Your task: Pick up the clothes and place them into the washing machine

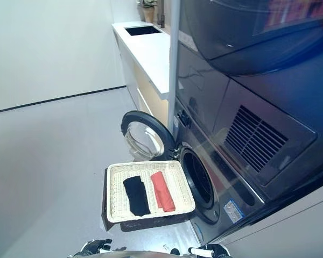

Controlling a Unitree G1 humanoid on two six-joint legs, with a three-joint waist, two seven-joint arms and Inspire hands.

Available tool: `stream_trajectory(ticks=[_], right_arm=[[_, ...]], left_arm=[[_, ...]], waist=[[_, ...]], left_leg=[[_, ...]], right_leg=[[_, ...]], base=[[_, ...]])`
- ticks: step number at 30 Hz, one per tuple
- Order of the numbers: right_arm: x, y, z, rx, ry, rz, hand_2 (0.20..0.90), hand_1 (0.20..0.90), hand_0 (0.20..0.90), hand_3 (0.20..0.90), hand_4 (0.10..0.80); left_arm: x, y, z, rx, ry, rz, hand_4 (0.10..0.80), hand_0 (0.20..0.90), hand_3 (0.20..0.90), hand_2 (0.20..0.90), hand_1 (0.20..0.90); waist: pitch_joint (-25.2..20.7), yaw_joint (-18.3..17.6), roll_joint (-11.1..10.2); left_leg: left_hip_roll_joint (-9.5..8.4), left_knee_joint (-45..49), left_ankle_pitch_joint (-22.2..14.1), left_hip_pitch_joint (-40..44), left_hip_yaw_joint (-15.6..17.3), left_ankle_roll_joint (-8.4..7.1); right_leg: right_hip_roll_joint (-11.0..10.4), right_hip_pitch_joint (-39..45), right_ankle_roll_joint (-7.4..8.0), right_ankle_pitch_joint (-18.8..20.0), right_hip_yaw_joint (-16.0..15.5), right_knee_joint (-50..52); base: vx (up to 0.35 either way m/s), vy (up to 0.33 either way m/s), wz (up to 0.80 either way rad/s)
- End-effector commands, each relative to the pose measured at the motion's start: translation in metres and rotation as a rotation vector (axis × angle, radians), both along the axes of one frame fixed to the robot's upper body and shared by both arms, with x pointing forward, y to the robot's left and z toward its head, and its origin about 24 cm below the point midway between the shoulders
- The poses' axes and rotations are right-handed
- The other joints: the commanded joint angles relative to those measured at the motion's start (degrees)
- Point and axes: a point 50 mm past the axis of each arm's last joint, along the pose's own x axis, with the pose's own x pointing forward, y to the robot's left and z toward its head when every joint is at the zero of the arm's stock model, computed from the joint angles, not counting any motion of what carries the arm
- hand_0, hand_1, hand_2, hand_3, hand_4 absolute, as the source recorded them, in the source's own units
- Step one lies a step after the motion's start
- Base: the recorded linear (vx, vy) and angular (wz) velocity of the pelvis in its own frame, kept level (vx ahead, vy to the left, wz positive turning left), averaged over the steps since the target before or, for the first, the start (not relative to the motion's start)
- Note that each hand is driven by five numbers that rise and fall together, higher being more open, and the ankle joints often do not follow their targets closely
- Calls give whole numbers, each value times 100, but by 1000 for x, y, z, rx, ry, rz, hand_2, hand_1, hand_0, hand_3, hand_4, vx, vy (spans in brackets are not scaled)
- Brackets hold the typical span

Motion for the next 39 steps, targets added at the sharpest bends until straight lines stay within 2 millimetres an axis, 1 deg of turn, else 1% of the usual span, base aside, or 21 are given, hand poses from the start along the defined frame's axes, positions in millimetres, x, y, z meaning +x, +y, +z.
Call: stream_trajectory(ticks=[1,3,4,5,6,7,8,9,11,14,16,17,18,20,21,23,25,27,28,33,39], right_arm=[[12,-22,8,-47,-48,-29,900,900,900,900,800],[11,-24,8,-53,-42,-34,900,900,900,900,800],[10,-26,8,-60,-41,-42,900,900,900,900,800],[10,-26,8,-60,-41,-43,900,900,900,900,800],[9,-28,9,-68,-35,-29,900,900,900,900,800],[9,-29,9,-74,-32,-22,900,900,900,900,800],[7,-31,9,-82,-21,-9,900,900,900,900,800],[5,-34,10,-93,-11,-3,900,900,900,900,800],[5,-37,11,-103,-6,3,900,900,900,900,800],[4,-40,11,-112,3,12,900,900,900,900,800],[8,-41,12,-119,-5,21,900,900,900,900,800],[17,-40,14,-124,-23,39,900,900,900,900,800],[23,-39,15,-127,-36,54,900,900,900,900,800],[29,-39,16,-138,-45,84,900,900,900,900,800],[28,-40,16,-139,-41,90,900,900,900,900,800],[19,-40,14,-138,-3,104,900,900,900,900,800],[12,-48,15,-160,28,126,900,900,900,900,800],[12,-57,19,-184,16,121,900,900,900,900,800],[8,-64,21,-201,24,126,900,900,900,900,800],[1,-81,27,-245,17,107,900,900,900,900,800],[10,-72,27,-219,-64,145,900,900,900,900,800]], left_arm=[[42,-17,9,-30,-128,-47,800,900,900,900,900],[44,-18,9,-32,-139,-39,800,900,900,900,900],[46,-20,10,-32,-150,-47,800,900,900,900,900],[46,-21,10,-33,-150,-47,800,900,900,900,900],[47,-23,10,-31,-152,-67,800,900,900,900,900],[48,-24,10,-31,-149,-77,800,900,900,900,900],[48,-27,9,-30,-144,-108,800,900,900,900,900],[49,-33,9,-36,-140,-151,800,900,900,900,900],[45,-32,8,-32,-131,-159,800,900,900,900,900],[46,-32,8,-25,-135,-194,800,900,900,900,900],[50,-29,10,-9,-144,-221,800,900,900,900,900],[55,-21,13,22,-160,-227,800,900,900,900,900],[57,-16,14,40,-165,-223,800,900,900,900,900],[58,-9,16,71,-164,-234,800,900,900,900,900],[59,-3,18,89,-166,-229,800,900,900,900,900],[59,5,20,136,-157,-316,800,900,900,900,900],[60,8,21,210,-137,-515,800,900,900,900,900],[70,16,28,278,-164,-678,800,900,900,900,900],[76,24,34,350,-164,-848,800,900,900,900,900],[95,61,61,581,-209,-1095,800,900,900,900,900],[120,104,107,815,-233,-1353,800,900,900,900,900]], waist=[[249,-82,-127],[238,-67,-132],[190,-52,-106],[207,-31,-103],[141,-9,-23],[143,-7,32],[114,-8,122],[103,1,186],[44,-26,305],[-52,-63,347],[-53,-50,360],[40,7,359],[88,90,367],[121,255,414],[112,264,401],[14,316,296],[-42,262,313],[-68,222,357],[-83,205,359],[-89,189,363],[139,159,253]], left_leg=[[-303,1802,380,-673,-29,-13],[-353,1704,330,-780,-117,53],[-409,1181,169,-899,-325,155],[-403,1178,157,-870,-307,158],[-370,129,60,-873,-810,190],[-299,-278,150,-797,-952,177],[-200,-734,433,-860,-1213,138],[-214,-1209,609,-890,-1424,134],[-230,-1449,718,-741,-1516,109],[-190,-1635,785,-618,-1318,95],[-216,-1669,737,-530,-1076,169],[-207,-1576,633,-491,-804,272],[-164,-1485,573,-504,-670,291],[-53,-1322,444,-542,-323,269],[-41,-1283,384,-496,-171,246],[-110,-1293,258,-372,64,243],[-109,-1445,252,-247,156,220],[-91,-1593,301,-210,192,204],[-75,-1698,303,-131,191,188],[-59,-1787,270,-94,65,167],[31,-1786,303,-303,61,140]], right_leg=[[50,282,320,125,430,-128],[61,286,323,127,535,-198],[71,275,387,126,756,-239],[73,297,389,123,774,-240],[175,274,487,67,1153,-259],[226,298,504,27,1255,-276],[324,295,515,-3,1451,-291],[380,337,530,-65,1660,-291],[421,388,556,-147,1929,-267],[330,285,631,-158,2032,-184],[234,157,733,-181,2113,-51],[91,-49,788,-281,1880,380],[-47,-194,798,-323,1437,616],[-456,-297,747,-486,54,944],[-568,-294,772,-483,-300,975],[-769,-148,868,-276,-626,486],[-727,-96,920,-117,-250,204],[-711,-128,932,-5,-157,18],[-709,-59,939,-11,-182,-76],[-647,72,951,-56,-221,-255],[-594,-83,938,-79,-198,-266]], base=[[63,-35,-48],[84,14,-61],[90,30,-71],[220,83,-98],[176,77,-91],[235,140,-93],[217,146,-66],[220,176,-69],[203,216,-63],[123,218,-102],[43,220,-137],[2,237,-150],[-38,171,-137],[-54,97,-128],[-15,93,-118],[46,43,-88],[85,36,-91],[74,42,-72],[86,22,-43],[62,-6,1],[-65,-29,1]])
